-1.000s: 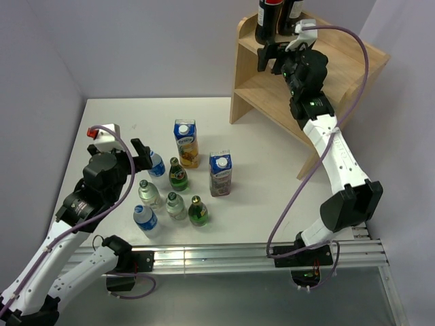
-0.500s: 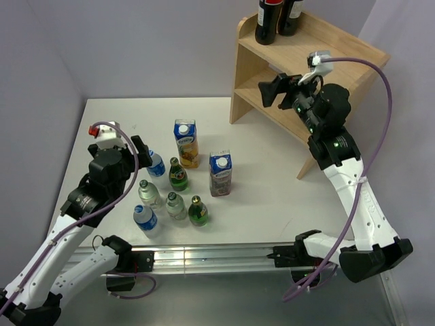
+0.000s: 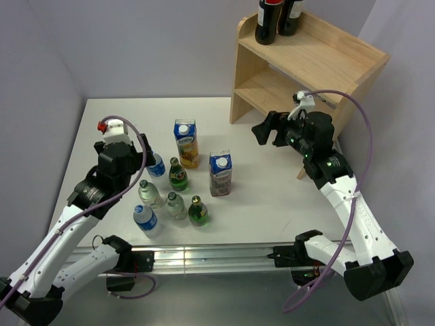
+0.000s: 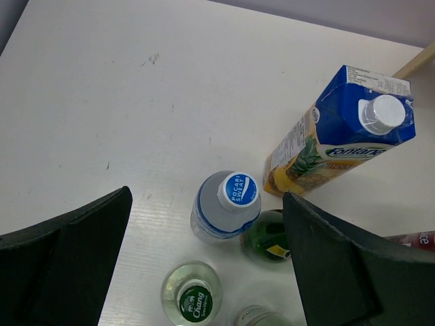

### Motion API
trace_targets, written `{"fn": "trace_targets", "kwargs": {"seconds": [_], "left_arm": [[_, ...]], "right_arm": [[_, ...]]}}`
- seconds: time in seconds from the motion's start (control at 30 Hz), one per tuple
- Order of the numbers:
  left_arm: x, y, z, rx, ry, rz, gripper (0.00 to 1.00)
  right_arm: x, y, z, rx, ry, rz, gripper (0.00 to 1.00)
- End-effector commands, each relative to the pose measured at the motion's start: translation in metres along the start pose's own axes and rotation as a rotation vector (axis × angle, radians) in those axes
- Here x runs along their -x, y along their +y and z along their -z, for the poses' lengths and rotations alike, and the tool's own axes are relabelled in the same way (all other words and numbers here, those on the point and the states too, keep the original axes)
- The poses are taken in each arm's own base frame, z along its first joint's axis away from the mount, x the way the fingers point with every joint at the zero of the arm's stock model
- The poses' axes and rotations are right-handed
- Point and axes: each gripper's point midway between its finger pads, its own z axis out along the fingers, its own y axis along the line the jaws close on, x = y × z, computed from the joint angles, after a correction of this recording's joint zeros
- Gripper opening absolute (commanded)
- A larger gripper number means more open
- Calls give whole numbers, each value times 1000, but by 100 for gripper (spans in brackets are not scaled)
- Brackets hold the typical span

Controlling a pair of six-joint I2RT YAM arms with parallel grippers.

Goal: Place and organize the beverage onto the shelf
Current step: Pick up the drink from the center of the board.

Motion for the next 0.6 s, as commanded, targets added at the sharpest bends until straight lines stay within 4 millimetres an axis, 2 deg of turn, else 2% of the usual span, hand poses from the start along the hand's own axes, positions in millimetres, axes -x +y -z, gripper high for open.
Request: {"fn": "trace_targets", "kwargs": {"seconds": [0.0,0.13,0.17,0.23,0.27,0.33,0.5,0.53,0.57], "left_arm": [[16,-9,3,-30,-13,19,99],[21,-26,2,-86,27,32,99],[31,-32,4,-105,26,49,99],[31,-43,1,-135,55,46,99],[39,-48,2,-149,52,61,100],[35,-56,-3,-165,86,52,100],[37,-62,-8,-144,119,56,99],[29,-63,-13,-122,158,34,99],[37,-68,-12,-121,145,33,99]], "right_arm": [[-1,7,10,24,-28,-43,100],[-20,14,17,81,-8,-69,100],[-23,16,18,93,-3,-73,100],[-25,17,20,98,5,-84,100],[-26,17,21,94,10,-84,100],[-28,18,25,96,23,-80,100],[-28,20,34,99,15,-83,100],[-28,21,36,100,16,-83,100],[-31,20,37,95,30,-86,100]]}}
